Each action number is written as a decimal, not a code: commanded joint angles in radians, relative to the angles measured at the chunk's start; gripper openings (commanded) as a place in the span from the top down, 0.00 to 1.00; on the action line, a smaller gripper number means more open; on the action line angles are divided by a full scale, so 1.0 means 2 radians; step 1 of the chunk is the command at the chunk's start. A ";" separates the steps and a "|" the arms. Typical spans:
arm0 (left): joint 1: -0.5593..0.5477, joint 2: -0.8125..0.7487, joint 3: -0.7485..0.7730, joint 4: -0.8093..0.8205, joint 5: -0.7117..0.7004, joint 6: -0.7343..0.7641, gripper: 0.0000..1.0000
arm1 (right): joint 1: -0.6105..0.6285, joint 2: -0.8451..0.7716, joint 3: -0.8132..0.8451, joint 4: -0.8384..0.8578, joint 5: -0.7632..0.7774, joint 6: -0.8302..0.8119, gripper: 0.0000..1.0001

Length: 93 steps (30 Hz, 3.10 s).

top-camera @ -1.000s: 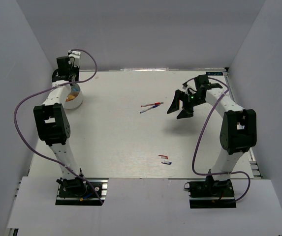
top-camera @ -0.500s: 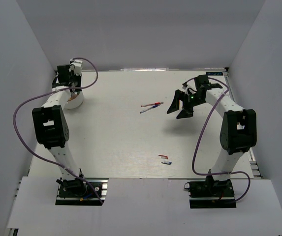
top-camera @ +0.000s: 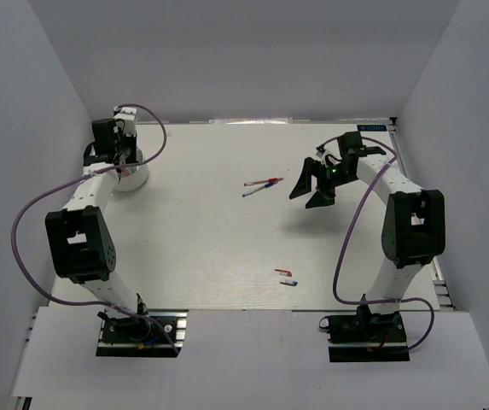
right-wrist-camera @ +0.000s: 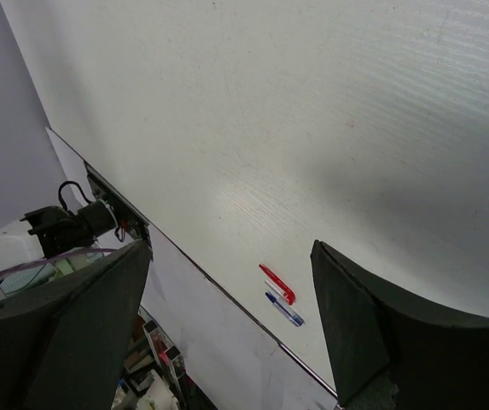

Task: Sort the stationery into containers
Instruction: Place the stationery into the container, then grab a piece of stationery with the right arm

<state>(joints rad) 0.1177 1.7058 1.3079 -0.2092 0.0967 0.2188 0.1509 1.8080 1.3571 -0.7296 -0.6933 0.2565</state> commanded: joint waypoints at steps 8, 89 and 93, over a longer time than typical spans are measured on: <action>0.003 -0.037 -0.022 -0.021 -0.014 -0.020 1.00 | -0.004 -0.004 -0.004 0.005 -0.017 -0.008 0.18; -0.208 -0.096 -0.042 -0.050 0.290 -0.082 0.34 | 0.181 -0.284 -0.202 -0.122 0.112 -0.463 0.70; -0.203 -0.105 -0.042 -0.057 0.282 -0.095 0.31 | 0.260 -0.269 -0.205 -0.108 0.126 -0.438 0.66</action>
<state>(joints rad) -0.2947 1.5372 1.2312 -0.3450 0.6556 0.0830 0.5888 1.2583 0.9417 -0.9459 -0.4683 -0.6250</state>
